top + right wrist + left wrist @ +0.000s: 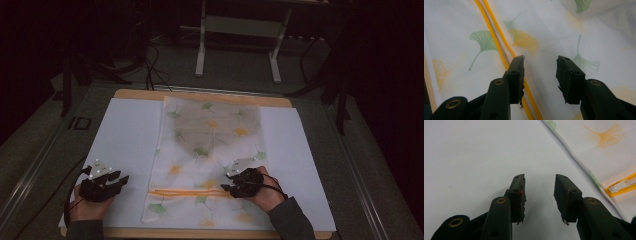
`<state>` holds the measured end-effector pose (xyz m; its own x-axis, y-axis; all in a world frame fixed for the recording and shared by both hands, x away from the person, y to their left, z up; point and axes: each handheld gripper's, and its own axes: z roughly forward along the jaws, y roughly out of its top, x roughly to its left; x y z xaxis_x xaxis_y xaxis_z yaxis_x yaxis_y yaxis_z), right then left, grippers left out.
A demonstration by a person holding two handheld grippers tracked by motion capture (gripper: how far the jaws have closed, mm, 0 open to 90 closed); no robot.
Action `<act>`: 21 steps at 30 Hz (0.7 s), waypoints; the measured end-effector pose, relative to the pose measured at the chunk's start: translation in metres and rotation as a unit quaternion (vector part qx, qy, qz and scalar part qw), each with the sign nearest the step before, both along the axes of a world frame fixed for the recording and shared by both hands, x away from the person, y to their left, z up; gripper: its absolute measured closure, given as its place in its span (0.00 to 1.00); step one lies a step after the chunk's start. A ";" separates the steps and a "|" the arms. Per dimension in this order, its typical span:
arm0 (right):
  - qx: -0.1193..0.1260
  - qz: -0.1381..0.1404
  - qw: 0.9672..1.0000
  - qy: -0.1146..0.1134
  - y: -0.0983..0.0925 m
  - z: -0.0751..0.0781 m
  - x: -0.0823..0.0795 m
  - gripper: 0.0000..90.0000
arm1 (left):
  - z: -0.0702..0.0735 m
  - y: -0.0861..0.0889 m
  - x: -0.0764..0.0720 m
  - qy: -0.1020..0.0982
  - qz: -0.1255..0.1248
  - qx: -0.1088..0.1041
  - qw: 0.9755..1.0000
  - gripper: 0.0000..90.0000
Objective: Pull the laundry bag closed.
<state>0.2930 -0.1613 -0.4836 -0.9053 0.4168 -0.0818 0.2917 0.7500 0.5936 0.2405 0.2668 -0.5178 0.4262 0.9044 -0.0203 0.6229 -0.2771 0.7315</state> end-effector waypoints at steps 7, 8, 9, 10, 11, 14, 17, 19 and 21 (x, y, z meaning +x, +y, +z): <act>0.001 0.017 1.000 0.001 0.014 0.002 0.000 0.64 | 0.001 -0.001 -0.001 -0.013 -0.003 0.012 1.000 0.68; 0.001 0.018 1.000 0.001 0.015 0.002 0.000 0.65 | 0.001 -0.001 -0.001 -0.013 -0.003 0.012 1.000 0.68; 0.001 0.021 1.000 0.000 0.017 0.002 0.000 0.65 | 0.001 -0.001 -0.001 -0.013 -0.003 0.012 1.000 0.68; 0.001 0.021 1.000 0.000 0.017 0.002 0.000 0.65 | 0.001 -0.001 -0.001 -0.013 -0.003 0.012 1.000 0.68; 0.001 0.024 1.000 0.000 0.018 0.002 0.000 0.67 | 0.002 0.000 -0.001 -0.010 0.004 0.011 1.000 0.68; 0.000 0.037 0.999 0.006 0.025 0.003 0.000 0.71 | 0.003 0.002 -0.002 -0.008 0.005 0.007 1.000 0.69; -0.003 0.044 0.999 0.007 0.028 0.003 -0.001 0.71 | 0.002 0.003 -0.001 -0.004 0.005 0.004 1.000 0.70; -0.001 0.052 0.999 0.005 0.034 0.003 0.000 0.71 | 0.002 0.003 -0.001 -0.004 0.005 0.003 1.000 0.70; 0.002 0.054 0.999 0.005 0.037 0.002 0.000 0.71 | 0.003 0.002 -0.001 -0.004 0.005 0.006 1.000 0.70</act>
<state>0.2932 -0.1241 -0.4811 -0.9459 0.3167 -0.0704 0.2154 0.7754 0.5936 0.2392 0.2692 -0.5153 0.4168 0.9090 -0.0071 0.6204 -0.2787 0.7331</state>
